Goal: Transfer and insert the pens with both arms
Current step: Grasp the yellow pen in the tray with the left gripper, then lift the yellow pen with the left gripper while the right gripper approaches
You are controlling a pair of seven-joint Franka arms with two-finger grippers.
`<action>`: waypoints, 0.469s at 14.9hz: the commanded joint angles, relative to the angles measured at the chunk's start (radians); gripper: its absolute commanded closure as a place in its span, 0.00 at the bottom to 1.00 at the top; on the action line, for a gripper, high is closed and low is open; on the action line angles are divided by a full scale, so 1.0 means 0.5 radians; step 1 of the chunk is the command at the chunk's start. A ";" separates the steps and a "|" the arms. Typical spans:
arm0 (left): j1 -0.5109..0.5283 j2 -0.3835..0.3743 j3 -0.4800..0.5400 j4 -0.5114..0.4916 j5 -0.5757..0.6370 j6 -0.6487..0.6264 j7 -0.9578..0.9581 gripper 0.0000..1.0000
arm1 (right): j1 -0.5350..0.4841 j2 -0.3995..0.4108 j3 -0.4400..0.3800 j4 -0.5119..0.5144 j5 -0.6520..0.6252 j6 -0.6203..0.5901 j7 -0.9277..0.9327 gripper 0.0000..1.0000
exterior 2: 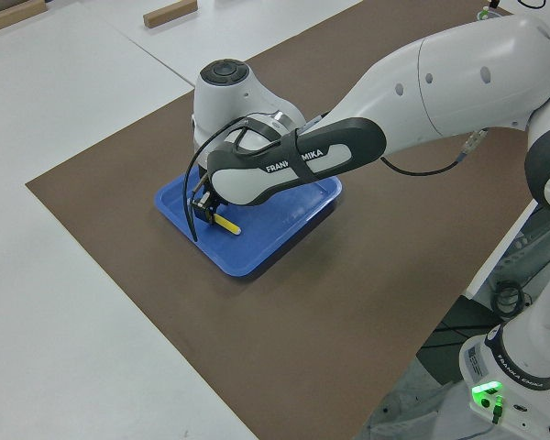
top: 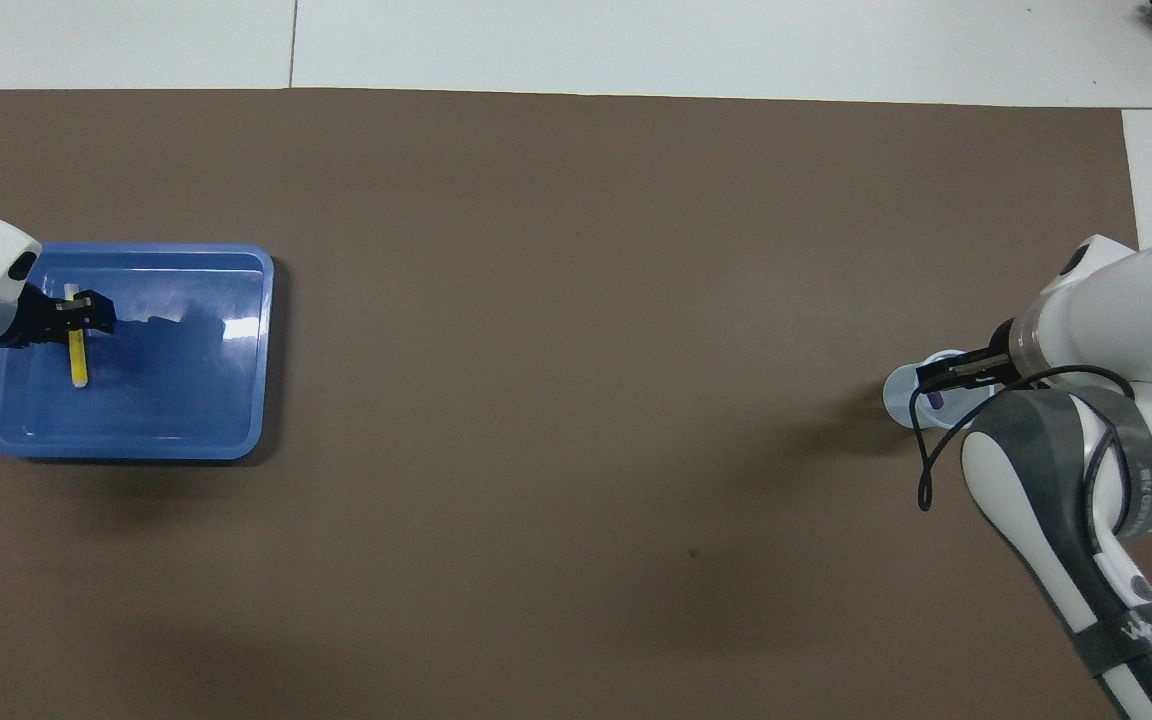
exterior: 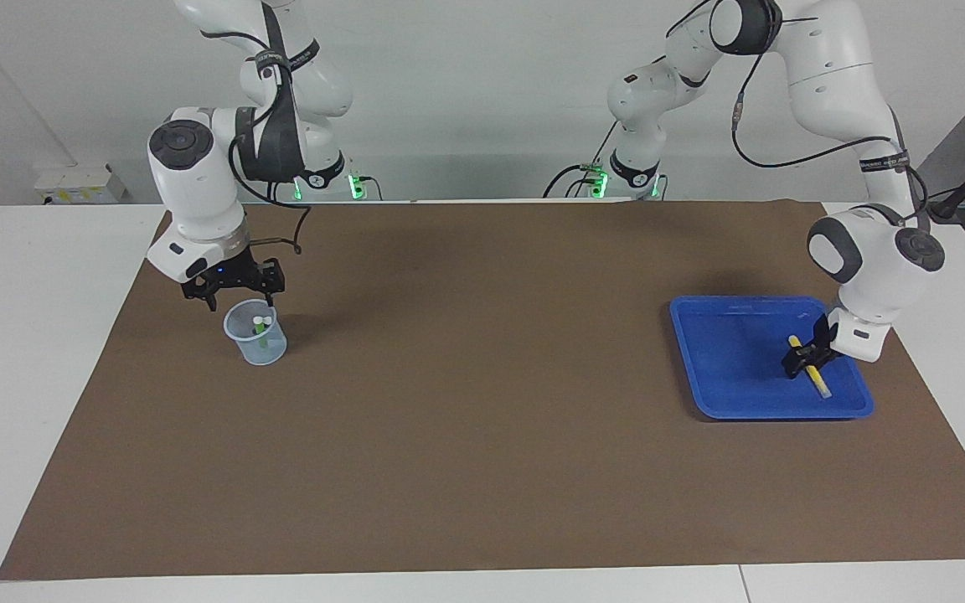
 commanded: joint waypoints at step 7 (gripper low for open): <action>0.002 0.010 -0.014 0.094 -0.130 -0.215 -0.031 1.00 | -0.006 -0.104 0.043 0.164 0.322 -0.378 0.018 0.00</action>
